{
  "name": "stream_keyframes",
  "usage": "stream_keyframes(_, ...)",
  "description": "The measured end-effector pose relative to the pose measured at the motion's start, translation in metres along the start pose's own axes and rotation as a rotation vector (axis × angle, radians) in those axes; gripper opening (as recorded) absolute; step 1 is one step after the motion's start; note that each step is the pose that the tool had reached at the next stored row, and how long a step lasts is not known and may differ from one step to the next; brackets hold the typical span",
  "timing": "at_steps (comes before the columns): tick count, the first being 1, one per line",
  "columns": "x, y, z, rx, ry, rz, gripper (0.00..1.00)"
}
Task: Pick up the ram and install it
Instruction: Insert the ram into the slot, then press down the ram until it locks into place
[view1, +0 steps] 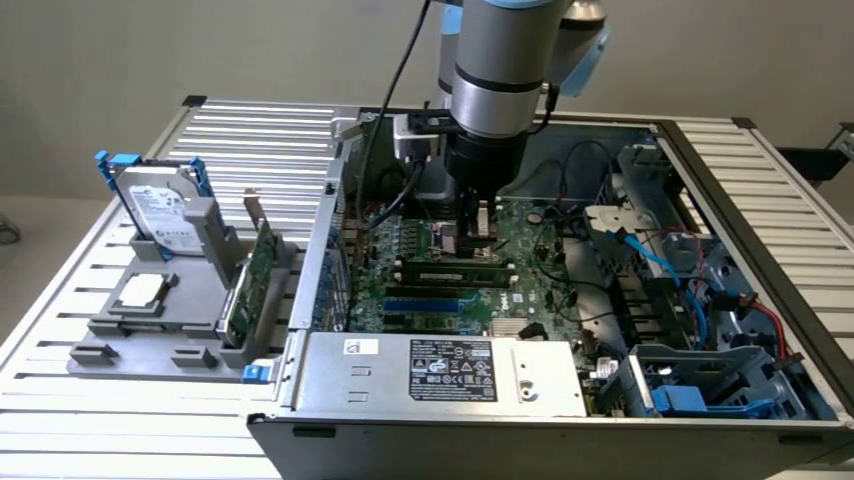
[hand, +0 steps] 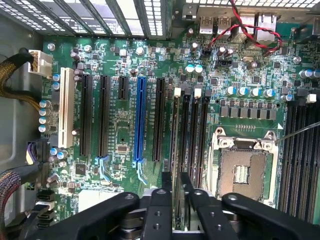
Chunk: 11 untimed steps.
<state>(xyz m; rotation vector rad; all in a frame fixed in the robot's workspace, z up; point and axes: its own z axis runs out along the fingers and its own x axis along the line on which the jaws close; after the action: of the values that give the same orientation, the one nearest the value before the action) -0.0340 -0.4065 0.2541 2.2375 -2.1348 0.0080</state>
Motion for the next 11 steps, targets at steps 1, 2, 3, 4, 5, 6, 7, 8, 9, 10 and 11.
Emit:
stream_keyframes(1,0.0,0.0,0.0,0.0,0.0,0.0,0.13)
stream_keyframes(2,0.0,0.0,0.0,0.0,0.0,0.0,0.11)
stream_keyframes(3,0.0,0.0,0.0,0.0,0.0,0.0,0.11)
stream_keyframes(4,0.0,0.0,0.0,0.0,0.0,0.0,0.11)
stream_keyframes(5,0.0,0.0,0.0,0.0,0.0,0.0,0.11)
stream_keyframes(6,0.0,0.0,0.0,0.0,0.0,0.0,0.11)
stream_keyframes(7,0.0,0.0,0.0,0.0,0.0,0.0,0.11)
stream_keyframes(8,0.0,0.0,0.0,0.0,0.0,0.0,0.11)
stream_keyframes(9,0.0,0.0,0.0,0.0,0.0,0.0,0.11)
stream_keyframes(10,0.0,0.0,0.0,0.0,0.0,0.0,0.11)
stream_keyframes(11,0.0,0.0,0.0,0.0,0.0,0.0,0.11)
